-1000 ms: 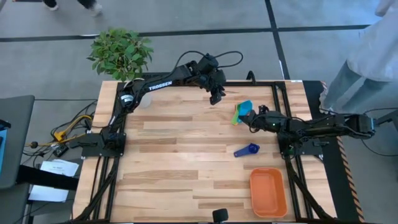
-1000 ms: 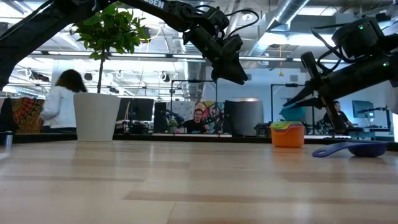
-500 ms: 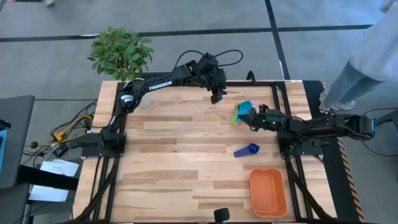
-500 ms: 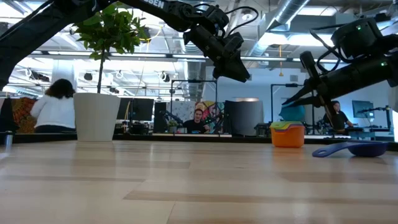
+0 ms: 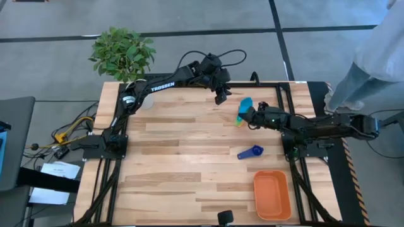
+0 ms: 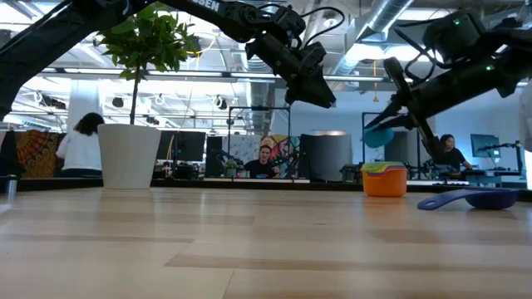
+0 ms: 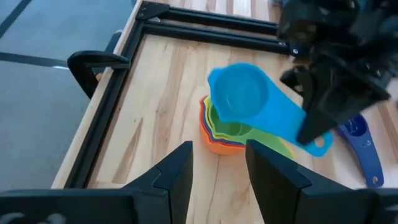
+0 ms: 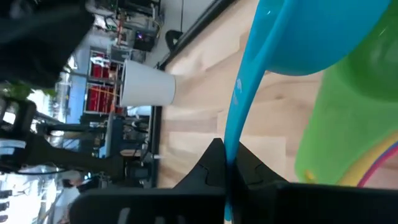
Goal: Nest measuring cups in basket
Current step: Stack the light blue measuring cup on top of the green measuring cup
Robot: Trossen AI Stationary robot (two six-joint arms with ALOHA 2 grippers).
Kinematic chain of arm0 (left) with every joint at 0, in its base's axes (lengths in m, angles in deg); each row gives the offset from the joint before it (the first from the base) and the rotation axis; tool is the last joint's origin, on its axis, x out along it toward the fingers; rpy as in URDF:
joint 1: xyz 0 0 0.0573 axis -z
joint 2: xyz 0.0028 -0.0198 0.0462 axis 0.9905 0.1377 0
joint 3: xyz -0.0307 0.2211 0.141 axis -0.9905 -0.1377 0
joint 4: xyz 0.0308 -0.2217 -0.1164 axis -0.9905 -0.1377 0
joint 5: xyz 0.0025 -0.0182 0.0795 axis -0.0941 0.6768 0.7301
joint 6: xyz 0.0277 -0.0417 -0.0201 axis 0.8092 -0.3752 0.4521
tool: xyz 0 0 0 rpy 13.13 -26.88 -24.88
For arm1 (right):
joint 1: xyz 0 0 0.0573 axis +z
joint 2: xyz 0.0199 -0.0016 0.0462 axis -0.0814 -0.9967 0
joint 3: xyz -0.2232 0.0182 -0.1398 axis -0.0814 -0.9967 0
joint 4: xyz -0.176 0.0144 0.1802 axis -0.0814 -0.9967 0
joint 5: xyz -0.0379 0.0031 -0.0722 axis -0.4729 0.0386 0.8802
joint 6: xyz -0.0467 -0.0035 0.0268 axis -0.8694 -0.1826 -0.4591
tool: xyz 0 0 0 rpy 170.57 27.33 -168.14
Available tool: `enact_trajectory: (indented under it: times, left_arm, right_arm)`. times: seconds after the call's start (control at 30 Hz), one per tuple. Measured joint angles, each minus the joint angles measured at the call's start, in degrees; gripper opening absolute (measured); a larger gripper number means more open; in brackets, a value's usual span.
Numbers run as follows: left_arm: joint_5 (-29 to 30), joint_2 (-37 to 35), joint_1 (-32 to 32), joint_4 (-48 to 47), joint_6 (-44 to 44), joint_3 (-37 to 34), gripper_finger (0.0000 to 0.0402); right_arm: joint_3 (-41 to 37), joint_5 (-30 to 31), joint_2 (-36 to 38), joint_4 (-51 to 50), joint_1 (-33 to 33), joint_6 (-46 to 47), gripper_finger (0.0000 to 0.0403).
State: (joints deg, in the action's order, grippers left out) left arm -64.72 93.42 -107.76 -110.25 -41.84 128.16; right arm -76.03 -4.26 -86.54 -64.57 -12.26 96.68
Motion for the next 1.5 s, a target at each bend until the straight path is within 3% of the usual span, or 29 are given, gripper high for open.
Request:
enact_trajectory:
  times: [0.27,0.67,0.87,1.0,1.13,1.5]
  left_arm:
    - [0.1,0.0,0.0,-0.75,-0.13,0.0,0.0136]
    - [0.26,0.0,-0.02,-0.87,-0.13,0.0,0.0136]
    - [0.27,0.0,-0.02,-3.71,0.5,0.0,0.0136]
    - [1.54,0.0,-0.02,-6.09,1.96,0.0,0.0136]
    - [3.25,0.0,-0.02,-6.67,1.99,0.0,0.0136]
    - [1.94,0.0,-0.02,2.25,-0.65,0.0,0.0136]
  right_arm:
    - [4.15,3.58,-6.19,6.94,4.86,-0.39,0.0008]
    - [3.97,-1.29,-12.18,2.61,-0.75,-0.93,0.0007]
    - [3.54,-1.43,-11.69,2.43,-0.46,-1.52,0.0009]
    - [-0.92,2.22,-8.79,3.34,1.36,0.54,0.0007]
    - [-6.09,3.89,-5.41,11.97,2.56,1.57,0.0007]
    - [-7.33,0.55,-5.86,13.43,-0.16,1.12,0.0009]
